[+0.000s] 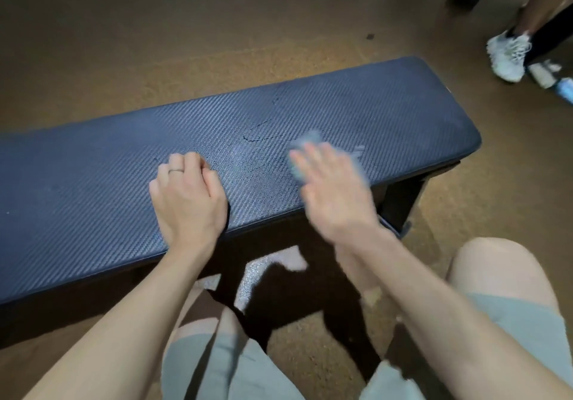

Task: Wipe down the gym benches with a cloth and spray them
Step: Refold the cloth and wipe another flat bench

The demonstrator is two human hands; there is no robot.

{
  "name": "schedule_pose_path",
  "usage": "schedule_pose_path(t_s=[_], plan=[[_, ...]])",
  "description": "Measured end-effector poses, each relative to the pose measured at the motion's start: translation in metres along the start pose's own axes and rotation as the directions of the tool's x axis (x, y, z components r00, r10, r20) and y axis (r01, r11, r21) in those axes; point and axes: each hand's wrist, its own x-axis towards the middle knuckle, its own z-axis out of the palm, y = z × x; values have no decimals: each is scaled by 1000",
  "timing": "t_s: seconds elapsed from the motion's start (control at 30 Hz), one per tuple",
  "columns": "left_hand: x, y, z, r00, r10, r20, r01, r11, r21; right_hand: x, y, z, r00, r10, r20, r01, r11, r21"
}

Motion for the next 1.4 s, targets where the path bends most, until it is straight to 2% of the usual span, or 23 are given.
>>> schedule_pose_path(t_s=[0.07, 0.13, 0.17, 0.2, 0.27, 0.33, 0.43, 0.5, 0.6, 0.67, 0.77, 0.87, 0.93, 1.0, 1.07, 1.13, 1.2, 1.3, 1.33, 1.4], plan=[[0, 2, 0, 1000, -8, 11, 8, 1000, 8, -3, 52, -3, 967, 254, -25, -254, 967, 16], [1, 4, 1, 1000, -8, 18, 8, 999, 31, -2, 33, 2, 905, 426, -12, -424, 903, 72], [0, 4, 1, 1000, -8, 19, 7, 999, 36, -2, 2, 7, 913, 408, -12, -406, 910, 85], [0, 3, 2, 1000, -6, 16, 5, 999, 38, -1, -33, 8, 945, 326, 6, -325, 940, 100], [0, 2, 2, 1000, 4, 6, -4, 999, 40, 5, -82, 6, 998, 53, 23, -56, 990, 131], [1, 1, 3, 1000, 3, 8, -3, 998, 56, 22, -81, 2, 986, -156, 55, 146, 978, 150], [2, 3, 4, 1000, -8, 28, 5, 995, 98, 56, -56, 2, 965, -258, 55, 251, 963, 100], [3, 4, 3, 999, -16, 32, 12, 993, 114, 96, -59, 1, 961, -271, 51, 267, 961, 72], [3, 4, 3, 1000, -16, 26, 13, 994, 111, 159, -66, -3, 960, -254, 119, 244, 965, 95], [5, 5, 2, 999, -18, 28, 15, 995, 98, 183, -44, -5, 973, -207, 101, 197, 975, 101], [4, 4, 2, 999, -26, 23, 23, 995, 99, 191, 33, -3, 999, -28, 38, 25, 997, 67], [4, 4, 3, 999, -30, 27, 28, 996, 90, 186, 111, -5, 985, 162, 56, -163, 987, 10], [4, 5, 3, 999, -40, 28, 37, 994, 102, 184, 118, -5, 967, 249, 60, -250, 968, 0], [3, 7, 3, 999, -38, 21, 36, 993, 113, 183, 87, -5, 949, 316, 11, -315, 949, -22], [3, 7, 3, 999, -31, 24, 28, 992, 124, 180, 33, -7, 965, 263, -8, -262, 965, 25], [4, 6, 3, 999, -24, 27, 20, 991, 131, 172, -33, -4, 995, 88, 53, -94, 988, 126], [5, 4, 5, 1000, -18, 21, 15, 990, 143, 166, -76, -5, 993, -69, 95, 51, 982, 180], [6, 4, 5, 1000, -8, 11, 6, 990, 142, 161, -60, -3, 967, -211, 143, 183, 965, 186], [5, 4, 6, 1000, -8, 13, 6, 990, 138, 160, -39, -2, 968, -219, 124, 197, 966, 165], [3, 4, 4, 1000, -2, 15, 0, 993, 120, 158, 13, 1, 989, -119, 84, 114, 991, 67]])
